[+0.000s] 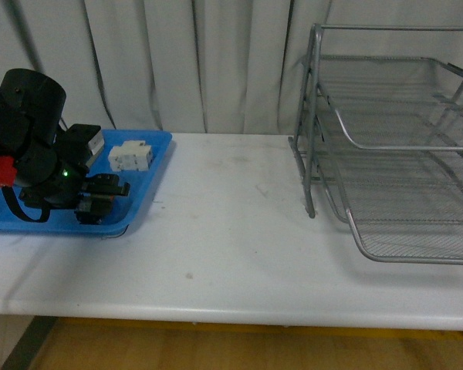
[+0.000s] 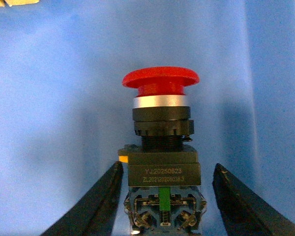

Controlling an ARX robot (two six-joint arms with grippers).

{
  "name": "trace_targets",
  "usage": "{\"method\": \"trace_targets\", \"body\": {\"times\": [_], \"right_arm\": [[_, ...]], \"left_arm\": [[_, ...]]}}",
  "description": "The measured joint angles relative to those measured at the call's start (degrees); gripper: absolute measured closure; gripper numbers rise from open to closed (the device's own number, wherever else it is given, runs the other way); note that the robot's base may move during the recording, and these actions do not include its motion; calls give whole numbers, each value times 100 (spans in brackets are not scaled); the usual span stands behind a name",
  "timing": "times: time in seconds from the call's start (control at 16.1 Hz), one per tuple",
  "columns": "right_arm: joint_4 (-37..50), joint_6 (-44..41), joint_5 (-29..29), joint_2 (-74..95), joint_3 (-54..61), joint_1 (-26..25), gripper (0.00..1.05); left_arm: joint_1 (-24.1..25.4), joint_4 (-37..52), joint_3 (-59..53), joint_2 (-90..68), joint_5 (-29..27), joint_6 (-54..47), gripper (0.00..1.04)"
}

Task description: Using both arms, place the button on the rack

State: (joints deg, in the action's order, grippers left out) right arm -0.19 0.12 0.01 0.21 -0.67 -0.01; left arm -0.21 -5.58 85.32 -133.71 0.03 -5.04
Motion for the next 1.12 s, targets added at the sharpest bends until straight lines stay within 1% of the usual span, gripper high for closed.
{"method": "trace_targets", "body": {"times": [0.06,0.12,0.31,0.44,0.5,0.56,0.68,0.93,1.0,1.12], "right_arm": [[0,0,0,0,0,0,6],[0,0,0,0,0,0,6],[-2,0,0,0,0,0,6],[0,0,0,0,0,0,6],[0,0,0,0,0,0,6],[-2,0,0,0,0,0,6],[-2,0,0,0,0,0,6],[-2,0,0,0,0,0,6],[-2,0,0,0,0,0,6],[-2,0,0,0,0,0,6]], "left_arm": [[-2,4,0,0,-26,-9,61],[4,17,0,0,-28,-17,68],[15,190,-245,205,-20,-17,69],[11,599,-734,831,37,-96,69],[-9,909,-1106,1318,35,-203,69],[-37,1228,-1565,1899,151,-308,69],[-175,1759,-2798,3272,269,-450,69],[-605,1604,-5029,5486,118,-691,69],[-649,1585,-5366,5921,-31,-697,69],[-769,1462,-5818,6699,-114,-564,69]]}}
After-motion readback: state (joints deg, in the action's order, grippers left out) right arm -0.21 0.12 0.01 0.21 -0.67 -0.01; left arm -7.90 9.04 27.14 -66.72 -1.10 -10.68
